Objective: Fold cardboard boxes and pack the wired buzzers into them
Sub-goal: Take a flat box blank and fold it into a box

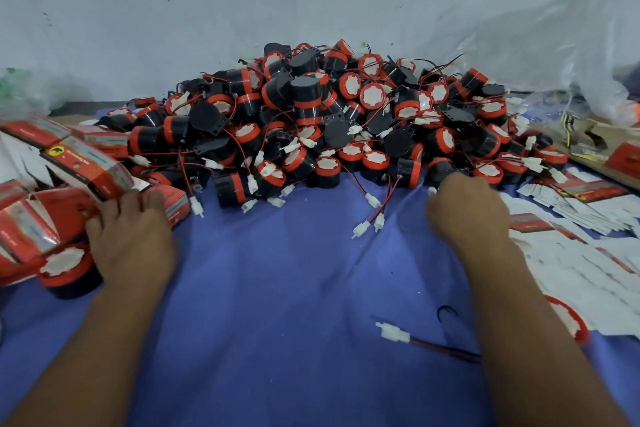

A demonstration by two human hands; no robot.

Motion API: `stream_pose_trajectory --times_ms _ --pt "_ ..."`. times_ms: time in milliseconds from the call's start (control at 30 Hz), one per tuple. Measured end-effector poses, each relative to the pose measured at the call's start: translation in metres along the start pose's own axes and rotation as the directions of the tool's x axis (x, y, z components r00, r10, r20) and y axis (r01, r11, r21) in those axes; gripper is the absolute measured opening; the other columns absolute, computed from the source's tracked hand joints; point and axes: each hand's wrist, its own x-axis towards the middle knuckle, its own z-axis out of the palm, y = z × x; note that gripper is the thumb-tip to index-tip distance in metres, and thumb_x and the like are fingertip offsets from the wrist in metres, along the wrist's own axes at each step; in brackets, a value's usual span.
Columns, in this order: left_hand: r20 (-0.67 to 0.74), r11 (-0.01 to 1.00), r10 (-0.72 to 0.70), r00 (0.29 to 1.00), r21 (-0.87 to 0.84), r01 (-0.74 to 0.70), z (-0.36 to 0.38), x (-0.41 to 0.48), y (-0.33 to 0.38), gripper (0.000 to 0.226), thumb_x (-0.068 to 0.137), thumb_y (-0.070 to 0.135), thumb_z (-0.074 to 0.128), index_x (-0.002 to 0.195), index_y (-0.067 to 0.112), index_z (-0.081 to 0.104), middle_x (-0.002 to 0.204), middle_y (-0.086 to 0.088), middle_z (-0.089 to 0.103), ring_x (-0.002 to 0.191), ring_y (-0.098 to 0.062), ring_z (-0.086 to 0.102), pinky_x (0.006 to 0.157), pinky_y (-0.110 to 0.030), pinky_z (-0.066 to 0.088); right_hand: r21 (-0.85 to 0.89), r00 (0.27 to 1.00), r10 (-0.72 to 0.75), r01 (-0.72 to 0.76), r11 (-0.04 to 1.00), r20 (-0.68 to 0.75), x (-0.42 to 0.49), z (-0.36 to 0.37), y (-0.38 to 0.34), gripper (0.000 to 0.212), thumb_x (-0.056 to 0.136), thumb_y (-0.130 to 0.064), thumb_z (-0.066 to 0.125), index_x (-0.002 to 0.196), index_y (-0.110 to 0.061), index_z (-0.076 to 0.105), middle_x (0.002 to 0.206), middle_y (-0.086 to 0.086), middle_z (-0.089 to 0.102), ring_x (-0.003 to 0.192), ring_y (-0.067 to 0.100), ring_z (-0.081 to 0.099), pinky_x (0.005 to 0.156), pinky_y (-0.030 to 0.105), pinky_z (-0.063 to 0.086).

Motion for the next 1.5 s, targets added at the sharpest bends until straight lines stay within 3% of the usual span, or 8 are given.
stream_pose_trajectory --times_ms 167,300,433,567,767,900,1200,1500 --pt "-0.033 0.981 0.054 0.998 -0.186 -0.06 -0.003 -0.004 0.003 0.062 0.083 0.025 0.071 0.136 0.003 0.049 0.14 -0.027 0.043 0.127 -0.045 0.037 0.101 -0.06 0.031 0.164 0.898 0.022 0.056 0.985 -0.44 0.004 -0.025 -0.008 0.017 0.095 -0.01 0.055 0.082 -0.002 0.062 0.07 0.018 0.055 0.064 0.033 0.047 0.057 0.031 0.03" --pt "-0.216 0.789 0.211 0.953 -0.538 -0.297 -0.02 -0.022 0.032 0.06 0.096 0.044 0.052 0.142 0.006 0.046 0.143 -0.015 0.048 0.131 -0.033 0.042 0.107 -0.05 0.037 0.247 0.739 -0.178 0.427 0.87 -0.65 -0.013 -0.033 -0.032 0.026 0.102 -0.022 0.051 0.091 -0.009 0.071 0.085 0.009 0.068 0.078 0.029 0.058 0.062 0.031 0.03" --pt "0.109 -0.025 0.372 0.922 -0.992 0.127 -0.04 -0.05 0.076 0.047 0.089 0.063 0.048 0.129 0.04 0.059 0.128 0.018 0.063 0.117 -0.01 0.061 0.097 -0.028 0.053 0.344 0.598 -0.555 0.796 0.498 -0.579 -0.056 -0.006 -0.082 0.009 0.091 -0.006 0.07 0.092 -0.007 0.078 0.098 0.006 0.075 0.093 0.025 0.07 0.084 0.034 0.053" --pt "0.462 -0.47 0.471 0.751 -0.589 0.657 -0.037 -0.053 0.079 0.066 0.09 0.069 0.045 0.108 0.014 0.077 0.117 -0.011 0.071 0.105 -0.027 0.07 0.077 -0.037 0.061 0.597 0.431 -0.865 0.775 0.21 -0.256 -0.085 0.025 -0.103 0.027 0.083 -0.016 0.081 0.103 0.001 0.075 0.122 0.011 0.07 0.116 0.025 0.063 0.103 0.036 0.048" --pt "0.47 -0.509 0.438 0.766 -0.573 0.643 -0.022 -0.044 0.07 0.044 0.096 0.036 0.052 0.129 0.01 0.064 0.124 -0.016 0.068 0.106 -0.029 0.069 0.082 -0.041 0.06 0.558 0.615 -0.785 0.678 0.478 -0.075 -0.07 0.036 -0.092 0.072 0.084 -0.036 0.079 0.145 -0.014 0.048 0.16 0.003 0.03 0.147 0.019 0.024 0.12 0.04 0.025" --pt "0.45 -0.424 0.505 0.736 -0.614 0.666 -0.024 -0.048 0.072 0.042 0.097 0.038 0.05 0.127 0.012 0.066 0.126 -0.018 0.066 0.114 -0.033 0.066 0.083 -0.043 0.059 0.423 0.559 -0.826 0.732 0.534 0.076 -0.058 0.037 -0.08 0.094 0.077 -0.058 0.076 0.155 -0.036 0.028 0.167 -0.011 0.001 0.151 0.017 -0.001 0.122 0.047 0.013" --pt "0.438 -0.339 0.559 0.704 -0.654 0.676 -0.028 -0.047 0.069 0.057 0.09 0.065 0.039 0.123 0.029 0.068 0.127 -0.012 0.067 0.111 -0.033 0.067 0.08 -0.042 0.06 0.465 0.463 -0.872 0.745 0.479 0.157 -0.058 0.032 -0.077 0.089 0.064 -0.07 0.079 0.137 -0.033 0.044 0.161 -0.019 0.006 0.144 0.007 0.003 0.118 0.043 0.019" --pt "0.21 -0.385 0.68 0.703 -0.714 0.585 -0.03 -0.047 0.073 0.065 0.081 0.068 0.063 0.141 0.047 0.047 0.15 0.002 0.048 0.131 -0.032 0.053 0.086 -0.05 0.054 0.759 0.612 -0.788 0.485 0.435 0.061 -0.057 0.03 -0.083 0.06 0.062 -0.046 0.091 0.101 -0.026 0.051 0.15 -0.008 0.029 0.13 0.011 0.039 0.103 0.033 0.046"
